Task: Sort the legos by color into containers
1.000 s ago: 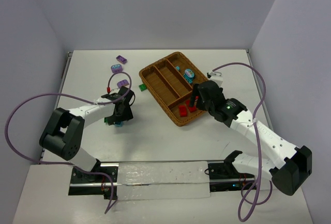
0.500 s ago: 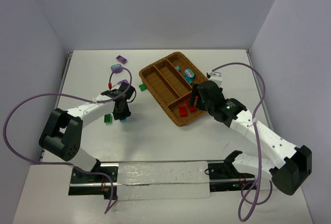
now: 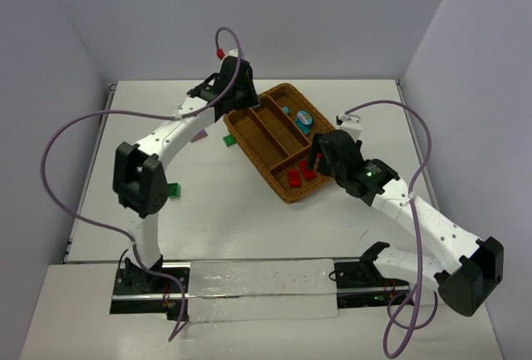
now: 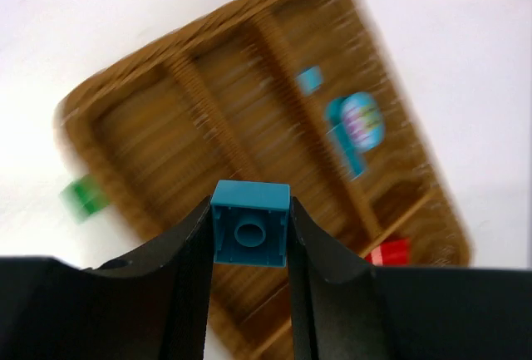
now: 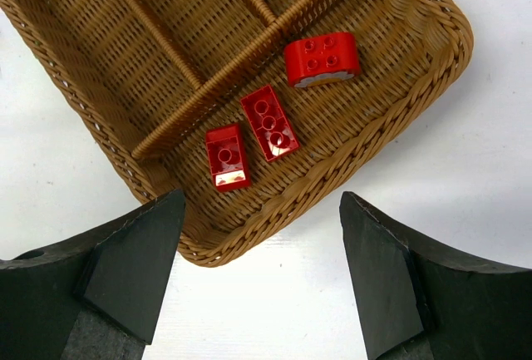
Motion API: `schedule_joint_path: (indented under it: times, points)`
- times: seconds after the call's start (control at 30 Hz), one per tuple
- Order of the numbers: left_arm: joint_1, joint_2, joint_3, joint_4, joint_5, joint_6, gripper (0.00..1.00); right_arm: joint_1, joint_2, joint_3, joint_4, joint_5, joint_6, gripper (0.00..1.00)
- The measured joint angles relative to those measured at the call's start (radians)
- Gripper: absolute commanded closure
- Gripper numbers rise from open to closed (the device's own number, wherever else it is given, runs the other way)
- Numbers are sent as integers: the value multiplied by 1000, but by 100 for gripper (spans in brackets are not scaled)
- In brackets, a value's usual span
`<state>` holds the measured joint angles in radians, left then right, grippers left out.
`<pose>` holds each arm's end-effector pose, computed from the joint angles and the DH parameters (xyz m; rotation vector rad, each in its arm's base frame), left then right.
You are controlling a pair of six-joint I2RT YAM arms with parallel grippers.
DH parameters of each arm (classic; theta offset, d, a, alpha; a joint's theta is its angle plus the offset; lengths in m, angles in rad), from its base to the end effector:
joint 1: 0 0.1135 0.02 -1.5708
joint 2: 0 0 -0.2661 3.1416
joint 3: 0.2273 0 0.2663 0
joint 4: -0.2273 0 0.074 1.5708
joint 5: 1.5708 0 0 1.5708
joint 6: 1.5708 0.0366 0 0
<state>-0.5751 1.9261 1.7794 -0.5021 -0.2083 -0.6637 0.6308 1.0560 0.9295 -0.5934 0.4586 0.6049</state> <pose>0.3947 -0.2468 0.3181 -0.2152 2.2312 -0.4550 0.1987 0.1251 0.3015 0.2038 2.1984 0.1586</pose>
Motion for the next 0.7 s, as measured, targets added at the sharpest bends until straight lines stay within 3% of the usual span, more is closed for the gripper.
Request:
schedule_joint_path:
  times: [0.2, 0.57, 0.7]
  points:
    - [-21, 248, 293, 30, 127, -2, 100, 0, -7, 1, -5, 24, 0, 18]
    - [-44, 478, 409, 232, 252, -80, 97, 0, -5, 3, -17, 25, 0, 18]
    - [-53, 545, 445, 279, 252, -99, 85, 0, -1, 6, -23, 19, 0, 18]
